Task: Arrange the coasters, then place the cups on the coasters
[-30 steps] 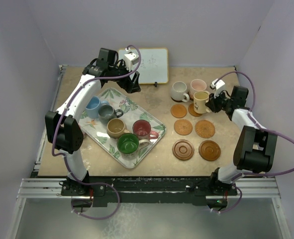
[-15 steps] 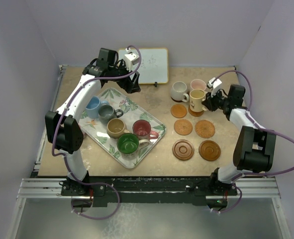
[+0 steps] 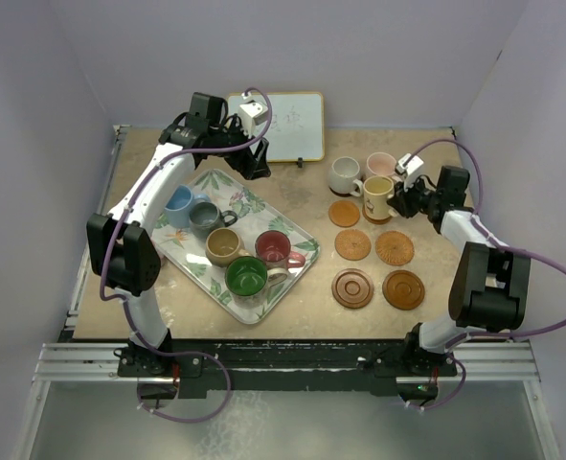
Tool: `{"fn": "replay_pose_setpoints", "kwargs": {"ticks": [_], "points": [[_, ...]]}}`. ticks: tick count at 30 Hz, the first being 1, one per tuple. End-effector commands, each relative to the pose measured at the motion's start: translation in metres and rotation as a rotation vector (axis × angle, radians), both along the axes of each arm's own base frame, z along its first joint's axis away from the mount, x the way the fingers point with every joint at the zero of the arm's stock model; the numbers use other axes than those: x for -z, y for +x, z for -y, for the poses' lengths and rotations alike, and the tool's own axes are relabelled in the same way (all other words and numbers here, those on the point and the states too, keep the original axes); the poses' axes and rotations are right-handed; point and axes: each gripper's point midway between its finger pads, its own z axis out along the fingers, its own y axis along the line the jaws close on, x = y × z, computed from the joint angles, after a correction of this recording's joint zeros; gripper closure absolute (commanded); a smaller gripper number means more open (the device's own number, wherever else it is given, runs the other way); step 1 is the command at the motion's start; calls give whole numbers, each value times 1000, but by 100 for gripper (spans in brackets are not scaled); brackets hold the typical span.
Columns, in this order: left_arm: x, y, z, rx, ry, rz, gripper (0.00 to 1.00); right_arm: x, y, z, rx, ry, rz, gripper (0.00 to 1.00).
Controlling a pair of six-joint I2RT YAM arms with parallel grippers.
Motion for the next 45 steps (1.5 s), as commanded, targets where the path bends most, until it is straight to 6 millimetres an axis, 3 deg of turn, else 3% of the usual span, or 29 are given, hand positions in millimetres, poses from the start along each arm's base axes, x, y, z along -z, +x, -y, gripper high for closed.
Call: {"fn": "replay_pose_setpoints", "kwargs": {"ticks": [1, 5, 9, 20, 45], "points": [[-8, 4, 2, 27, -20, 32, 20, -20, 5, -7, -87, -27, 81, 100], [-8, 3, 2, 29, -18, 35, 20, -7, -5, -8, -122, -36, -9, 100], [-8, 2, 2, 30, -17, 35, 20, -12, 1, -5, -123, -58, -14, 95], [-9, 1, 0, 31, -10, 41, 20, 0, -12, -1, -138, -93, -82, 85], [-12, -2, -1, 31, -5, 47, 20, 24, -10, 18, -74, -154, -201, 72]]}}
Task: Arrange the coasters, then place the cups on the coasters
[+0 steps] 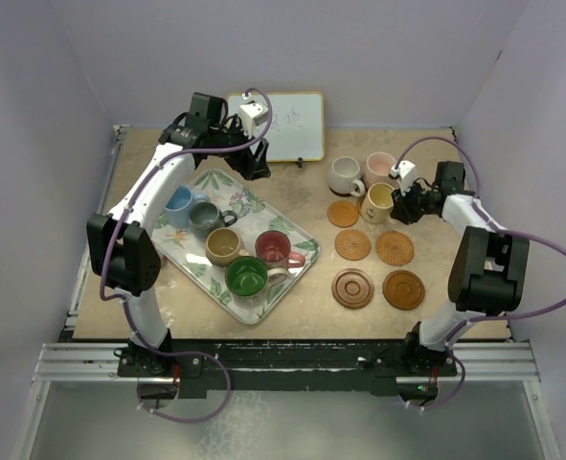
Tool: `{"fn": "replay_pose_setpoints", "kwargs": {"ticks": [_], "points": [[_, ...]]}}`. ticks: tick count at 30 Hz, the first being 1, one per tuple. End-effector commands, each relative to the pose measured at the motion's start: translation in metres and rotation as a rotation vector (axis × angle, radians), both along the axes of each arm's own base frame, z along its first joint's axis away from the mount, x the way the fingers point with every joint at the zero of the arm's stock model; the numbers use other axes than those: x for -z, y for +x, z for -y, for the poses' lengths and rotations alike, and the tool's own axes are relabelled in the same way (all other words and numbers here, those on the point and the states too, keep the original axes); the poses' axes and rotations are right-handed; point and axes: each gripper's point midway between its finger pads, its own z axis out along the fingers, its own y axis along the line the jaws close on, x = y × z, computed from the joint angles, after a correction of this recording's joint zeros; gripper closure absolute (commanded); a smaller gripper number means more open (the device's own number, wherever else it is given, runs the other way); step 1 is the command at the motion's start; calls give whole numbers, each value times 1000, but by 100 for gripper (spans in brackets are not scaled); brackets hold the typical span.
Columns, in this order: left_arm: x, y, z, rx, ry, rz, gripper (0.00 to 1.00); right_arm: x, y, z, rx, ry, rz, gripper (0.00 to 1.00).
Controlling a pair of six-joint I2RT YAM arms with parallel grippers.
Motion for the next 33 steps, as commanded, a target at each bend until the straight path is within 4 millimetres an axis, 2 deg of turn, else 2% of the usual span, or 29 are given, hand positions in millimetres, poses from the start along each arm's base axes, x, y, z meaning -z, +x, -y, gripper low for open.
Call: {"fn": "replay_pose_setpoints", "kwargs": {"ticks": [1, 13, 16, 23, 33], "points": [[-12, -1, -2, 24, -8, 45, 20, -13, 14, 6, 10, -32, 29, 71], [-11, 0, -1, 25, -7, 46, 20, -9, 24, 15, 49, -59, 22, 64], [-11, 0, -2, 23, -6, 45, 20, -10, 25, 14, 46, -53, 20, 69], [-10, 0, -2, 23, 1, 46, 20, -19, 17, 5, 14, -17, 16, 99], [-8, 0, -3, 26, 5, 44, 20, -58, 22, -1, -5, -4, 154, 100]]}}
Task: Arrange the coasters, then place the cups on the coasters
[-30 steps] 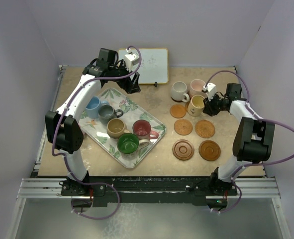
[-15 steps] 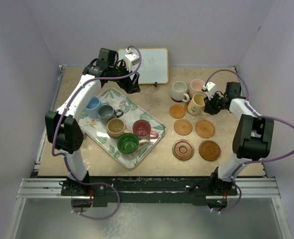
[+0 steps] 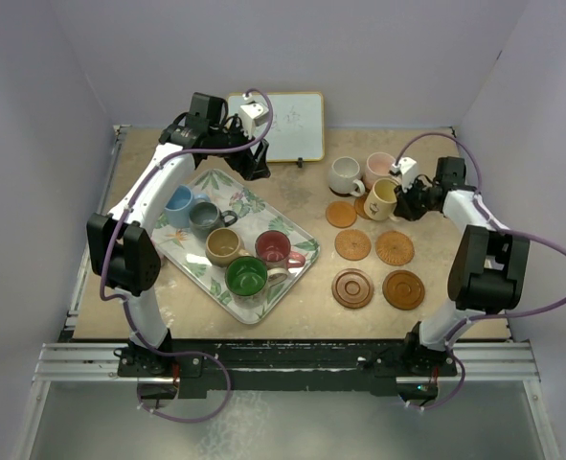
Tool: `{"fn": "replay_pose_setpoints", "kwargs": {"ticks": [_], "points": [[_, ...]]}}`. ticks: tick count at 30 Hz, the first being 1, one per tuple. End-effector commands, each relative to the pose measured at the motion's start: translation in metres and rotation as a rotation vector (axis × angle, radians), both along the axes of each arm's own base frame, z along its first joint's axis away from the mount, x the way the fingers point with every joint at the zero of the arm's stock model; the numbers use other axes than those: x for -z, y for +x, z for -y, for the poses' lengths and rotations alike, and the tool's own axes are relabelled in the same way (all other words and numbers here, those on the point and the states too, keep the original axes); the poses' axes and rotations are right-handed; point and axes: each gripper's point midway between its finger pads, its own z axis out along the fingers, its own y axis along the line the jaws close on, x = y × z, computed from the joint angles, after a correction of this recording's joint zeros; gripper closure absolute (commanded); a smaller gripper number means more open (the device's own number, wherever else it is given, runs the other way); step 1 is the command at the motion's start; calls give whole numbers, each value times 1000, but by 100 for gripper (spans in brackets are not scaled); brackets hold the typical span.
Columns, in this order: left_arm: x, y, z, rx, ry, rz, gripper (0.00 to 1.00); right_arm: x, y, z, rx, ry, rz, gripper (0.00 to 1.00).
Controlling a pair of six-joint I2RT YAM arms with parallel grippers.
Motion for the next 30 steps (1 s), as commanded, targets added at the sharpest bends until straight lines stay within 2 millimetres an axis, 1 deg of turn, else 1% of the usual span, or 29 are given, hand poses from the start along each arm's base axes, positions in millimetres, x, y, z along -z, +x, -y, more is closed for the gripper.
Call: {"fn": "replay_pose_setpoints", "kwargs": {"ticks": [1, 3, 6, 11, 21, 26, 30], "points": [[-8, -1, -2, 17, -3, 32, 20, -62, 20, -11, -42, 38, 213, 100], [-7, 0, -2, 17, -3, 30, 20, -69, 26, -9, -30, 31, 245, 100], [-8, -1, -2, 18, -3, 34, 20, -74, 33, -8, -22, 32, 268, 100], [-9, -1, -1, 20, -6, 33, 20, -69, 41, -8, -22, 24, 260, 100], [-8, -1, -2, 18, -2, 33, 20, -56, 48, -21, -45, -6, 233, 100], [-8, -1, -2, 20, -1, 33, 20, -42, 45, -16, -43, -62, 188, 100], [-6, -1, -2, 21, 0, 30, 20, -29, 28, -13, -59, -93, 118, 100]]}}
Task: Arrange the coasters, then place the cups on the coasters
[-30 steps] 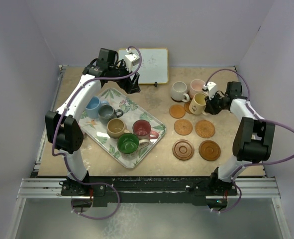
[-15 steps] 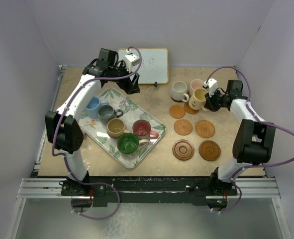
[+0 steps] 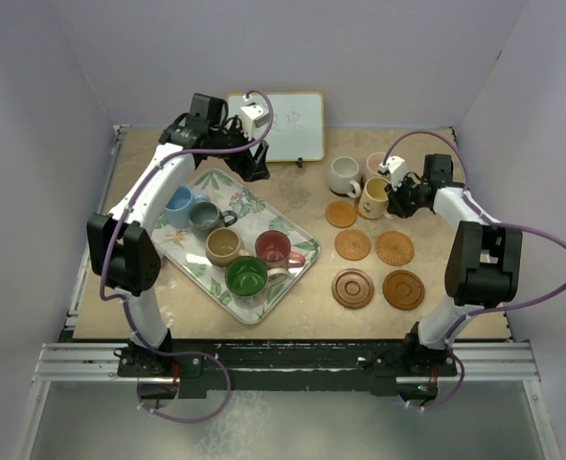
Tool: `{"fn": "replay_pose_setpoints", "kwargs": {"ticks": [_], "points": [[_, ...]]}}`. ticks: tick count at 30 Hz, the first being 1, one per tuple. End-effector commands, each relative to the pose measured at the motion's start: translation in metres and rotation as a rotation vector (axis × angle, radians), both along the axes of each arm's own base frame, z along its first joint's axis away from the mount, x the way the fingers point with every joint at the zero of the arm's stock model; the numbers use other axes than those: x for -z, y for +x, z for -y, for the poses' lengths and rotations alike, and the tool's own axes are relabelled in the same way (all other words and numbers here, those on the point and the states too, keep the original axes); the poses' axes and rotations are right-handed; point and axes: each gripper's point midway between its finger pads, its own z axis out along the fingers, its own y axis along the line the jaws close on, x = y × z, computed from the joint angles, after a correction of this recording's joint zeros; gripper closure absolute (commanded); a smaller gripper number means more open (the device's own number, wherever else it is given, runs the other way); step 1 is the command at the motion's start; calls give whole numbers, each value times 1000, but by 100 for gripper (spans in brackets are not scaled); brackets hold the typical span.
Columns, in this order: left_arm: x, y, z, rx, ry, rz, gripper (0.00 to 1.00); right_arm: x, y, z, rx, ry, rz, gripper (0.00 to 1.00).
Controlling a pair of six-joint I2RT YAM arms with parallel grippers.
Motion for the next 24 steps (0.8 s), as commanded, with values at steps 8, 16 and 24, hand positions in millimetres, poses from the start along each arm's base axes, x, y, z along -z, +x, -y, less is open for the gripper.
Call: {"fn": "replay_pose_setpoints", "kwargs": {"ticks": [8, 16, 24], "points": [[-9, 2, 0, 19, -13, 40, 20, -19, -7, 11, -52, -103, -2, 100], [-9, -1, -1, 19, -8, 40, 20, -23, -19, 19, -55, -149, -64, 100], [-11, -3, -3, 21, -4, 46, 20, -18, -23, 33, -30, -195, -100, 100]]}}
